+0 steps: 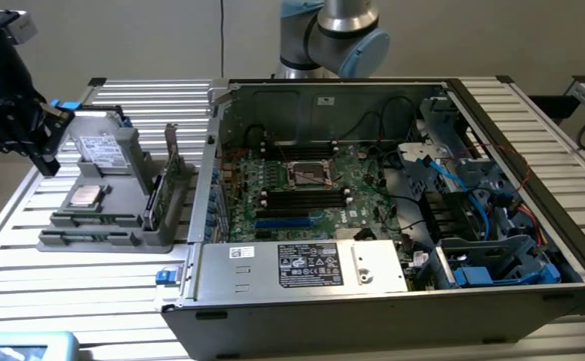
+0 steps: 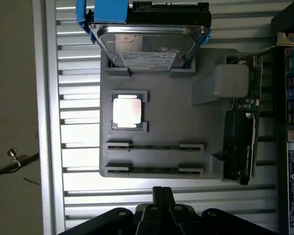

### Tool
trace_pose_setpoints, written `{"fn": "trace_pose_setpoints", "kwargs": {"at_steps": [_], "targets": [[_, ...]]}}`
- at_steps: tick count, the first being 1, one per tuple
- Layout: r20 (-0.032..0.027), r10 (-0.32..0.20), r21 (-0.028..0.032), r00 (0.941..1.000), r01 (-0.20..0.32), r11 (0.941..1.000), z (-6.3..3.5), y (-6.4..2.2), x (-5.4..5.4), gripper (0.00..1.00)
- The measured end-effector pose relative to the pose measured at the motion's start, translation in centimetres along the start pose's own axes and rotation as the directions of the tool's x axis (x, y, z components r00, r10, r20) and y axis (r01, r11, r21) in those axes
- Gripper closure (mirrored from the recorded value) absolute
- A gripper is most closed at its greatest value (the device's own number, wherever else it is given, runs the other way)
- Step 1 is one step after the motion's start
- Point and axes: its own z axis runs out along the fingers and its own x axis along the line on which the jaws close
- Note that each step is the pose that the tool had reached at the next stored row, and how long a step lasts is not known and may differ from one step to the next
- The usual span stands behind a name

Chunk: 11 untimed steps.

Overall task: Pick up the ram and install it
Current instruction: 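Pick up the ram and move it above insertion slot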

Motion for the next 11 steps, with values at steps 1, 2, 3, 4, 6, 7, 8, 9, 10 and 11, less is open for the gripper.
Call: {"fn": "trace_pose_setpoints", "kwargs": {"at_steps": [1,2,3,4,6,7,8,9,10,11], "targets": [[0.0003,-0.018,-0.0001,0.9998,0.018,0.9998,0.0,0.0,0.0,0.89],[0.0005,-0.036,-0.0001,0.9994,0.036,0.9994,0.0,0.0,-0.01,0.89],[0.0008,-0.054,-0.0002,0.9985,0.054,0.9985,-0.01,0.0,-0.01,0.89],[0.001,-0.072,-0.0002,0.9974,0.072,0.9974,-0.01,0.0,0.0,0.89],[0.0016,-0.109,-0.0003,0.994,0.109,0.994,-0.01,0.01,0.0,0.89],[0.0019,-0.127,-0.0004,0.9919,0.127,0.9919,0.0,0.01,0.0,0.89],[0.0023,-0.145,-0.0005,0.9894,0.145,0.9894,0.01,0.0,0.0,0.89],[0.0025,-0.163,-0.0005,0.9867,0.163,0.9867,0.01,0.0,0.0,0.89],[0.0029,-0.18,-0.0006,0.9837,0.18,0.9837,0.01,0.0,0.0,0.89],[0.0032,-0.199,-0.0006,0.98,0.199,0.98,0.02,0.0,0.0,0.89]]}}
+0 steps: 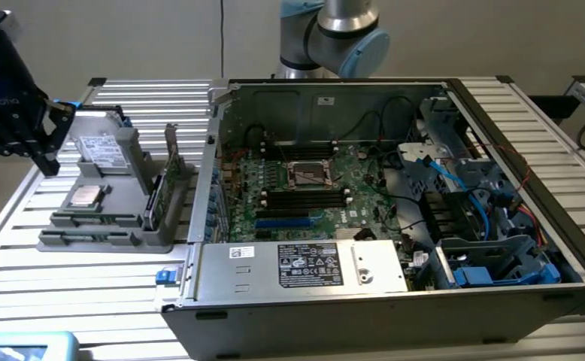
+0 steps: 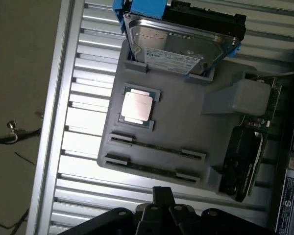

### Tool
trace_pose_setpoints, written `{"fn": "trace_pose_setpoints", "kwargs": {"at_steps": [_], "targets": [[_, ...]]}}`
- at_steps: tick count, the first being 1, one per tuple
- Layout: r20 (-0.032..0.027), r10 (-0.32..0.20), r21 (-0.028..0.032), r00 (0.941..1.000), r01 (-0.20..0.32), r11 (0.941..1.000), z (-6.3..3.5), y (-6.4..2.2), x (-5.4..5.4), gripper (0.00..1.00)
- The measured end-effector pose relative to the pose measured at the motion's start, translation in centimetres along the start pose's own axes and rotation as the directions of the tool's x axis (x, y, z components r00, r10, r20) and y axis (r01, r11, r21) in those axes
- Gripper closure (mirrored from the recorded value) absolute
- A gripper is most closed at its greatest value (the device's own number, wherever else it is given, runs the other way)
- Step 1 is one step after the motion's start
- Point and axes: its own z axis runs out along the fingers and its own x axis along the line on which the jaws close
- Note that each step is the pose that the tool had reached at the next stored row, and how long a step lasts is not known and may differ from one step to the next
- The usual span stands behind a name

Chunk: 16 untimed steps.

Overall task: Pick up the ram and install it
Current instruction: 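Pick up the ram and move it above insertion slot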

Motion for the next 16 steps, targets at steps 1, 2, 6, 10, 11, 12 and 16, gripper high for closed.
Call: {"fn": "trace_pose_setpoints", "kwargs": {"at_steps": [1,2,6,10,11,12,16], "targets": [[0.0004,-0.018,-0.0002,0.9998,0.018,0.9998,0.01,0.0,0.0,0.89],[0.0007,-0.036,-0.0003,0.9993,0.036,0.9993,0.01,0.0,0.0,0.89],[0.0019,-0.108,-0.0006,0.9942,0.108,0.9942,0.04,0.0,0.0,0.89],[0.0031,-0.18,-0.001,0.9836,0.18,0.9836,0.06,0.0,0.0,0.89],[0.0034,-0.198,-0.001,0.9802,0.198,0.9802,0.07,0.0,0.0,0.89],[0.0037,-0.216,-0.001,0.9763,0.216,0.9763,0.07,0.0,0.0,0.89],[0.005,-0.286,-0.001,0.9583,0.286,0.9583,0.08,0.0,0.0,0.89]]}}
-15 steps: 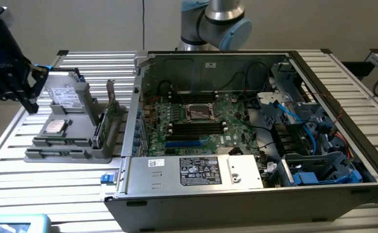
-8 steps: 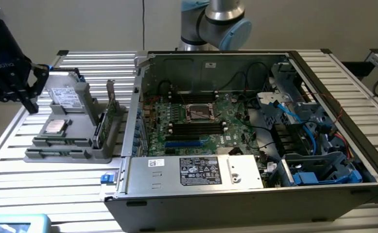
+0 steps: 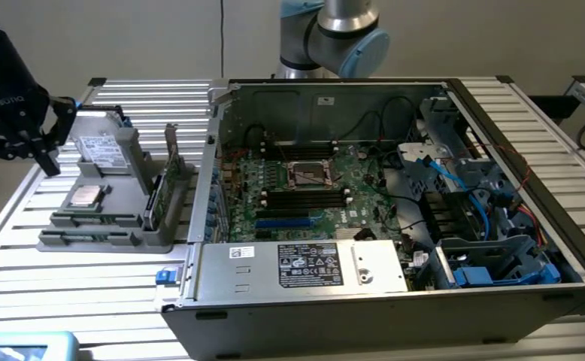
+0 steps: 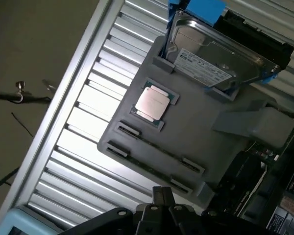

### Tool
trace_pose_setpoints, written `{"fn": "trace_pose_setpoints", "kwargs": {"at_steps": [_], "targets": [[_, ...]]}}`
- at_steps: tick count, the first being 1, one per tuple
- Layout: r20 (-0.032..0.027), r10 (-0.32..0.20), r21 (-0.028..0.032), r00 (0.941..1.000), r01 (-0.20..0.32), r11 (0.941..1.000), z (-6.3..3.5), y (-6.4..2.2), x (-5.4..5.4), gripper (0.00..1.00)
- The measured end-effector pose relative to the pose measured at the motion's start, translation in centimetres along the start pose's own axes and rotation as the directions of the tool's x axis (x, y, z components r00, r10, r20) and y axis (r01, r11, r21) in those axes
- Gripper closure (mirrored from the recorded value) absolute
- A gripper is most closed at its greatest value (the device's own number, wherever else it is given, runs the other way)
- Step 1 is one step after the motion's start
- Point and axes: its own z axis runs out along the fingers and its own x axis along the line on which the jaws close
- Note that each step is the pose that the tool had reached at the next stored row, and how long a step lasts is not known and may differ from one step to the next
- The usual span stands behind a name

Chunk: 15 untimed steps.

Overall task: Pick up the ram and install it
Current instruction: 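Pick up the ram and move it above insertion slot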

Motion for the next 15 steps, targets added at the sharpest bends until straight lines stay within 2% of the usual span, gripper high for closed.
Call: {"fn": "trace_pose_setpoints", "kwargs": {"at_steps": [4,7,11,15], "targets": [[0.0011,-0.072,-0.0003,0.9974,0.072,0.9974,0.01,0.0,0.0,0.89],[0.002,-0.128,-0.0006,0.9918,0.128,0.9918,0.02,0.0,0.0,0.89],[0.0033,-0.199,-0.0007,0.9801,0.199,0.9801,0.04,0.0,0.0,0.89],[0.0044,-0.269,-0.0008,0.9631,0.269,0.9631,0.05,0.0,0.0,0.89]]}}
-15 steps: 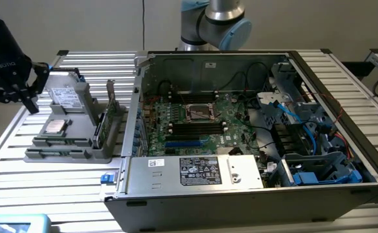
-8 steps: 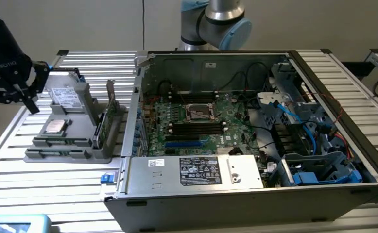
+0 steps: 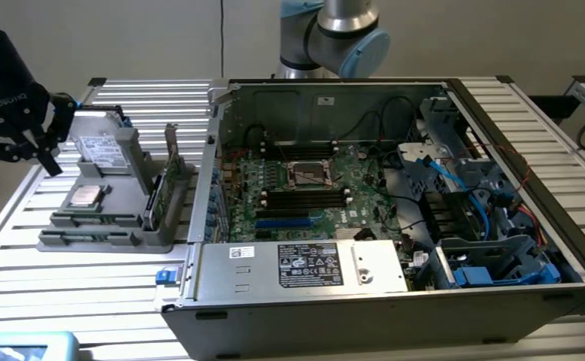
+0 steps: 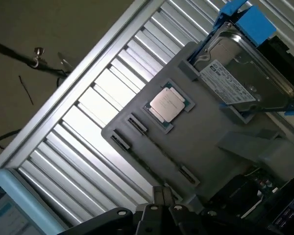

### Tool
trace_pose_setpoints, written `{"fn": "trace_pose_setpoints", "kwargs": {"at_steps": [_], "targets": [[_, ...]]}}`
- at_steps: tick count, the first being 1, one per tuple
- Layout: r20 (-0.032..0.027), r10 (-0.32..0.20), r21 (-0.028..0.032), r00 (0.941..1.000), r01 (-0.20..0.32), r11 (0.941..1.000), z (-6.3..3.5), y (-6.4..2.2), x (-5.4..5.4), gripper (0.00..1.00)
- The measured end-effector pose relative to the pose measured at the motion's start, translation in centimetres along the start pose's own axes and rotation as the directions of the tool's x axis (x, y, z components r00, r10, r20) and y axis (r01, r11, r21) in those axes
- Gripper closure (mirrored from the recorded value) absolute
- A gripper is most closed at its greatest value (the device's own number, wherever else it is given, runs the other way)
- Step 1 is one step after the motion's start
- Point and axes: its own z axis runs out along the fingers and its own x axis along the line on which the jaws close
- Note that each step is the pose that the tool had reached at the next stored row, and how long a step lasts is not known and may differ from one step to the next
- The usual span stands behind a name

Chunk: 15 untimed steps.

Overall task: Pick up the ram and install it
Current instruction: 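Pick up the ram and move it above insertion slot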

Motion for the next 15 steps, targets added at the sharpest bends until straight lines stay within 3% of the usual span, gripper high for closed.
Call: {"fn": "trace_pose_setpoints", "kwargs": {"at_steps": [4,8,12,15], "targets": [[0.0012,-0.072,-0.0003,0.9974,0.072,0.9974,0.03,0.0,0.0,0.89],[0.0024,-0.146,-0.0006,0.9893,0.146,0.9893,0.06,0.0,0.0,0.89],[0.0036,-0.217,-0.0007,0.9762,0.217,0.9762,0.09,0.0,0.0,0.89],[0.0044,-0.271,-0.0008,0.9627,0.271,0.9627,0.11,0.0,0.0,0.89]]}}
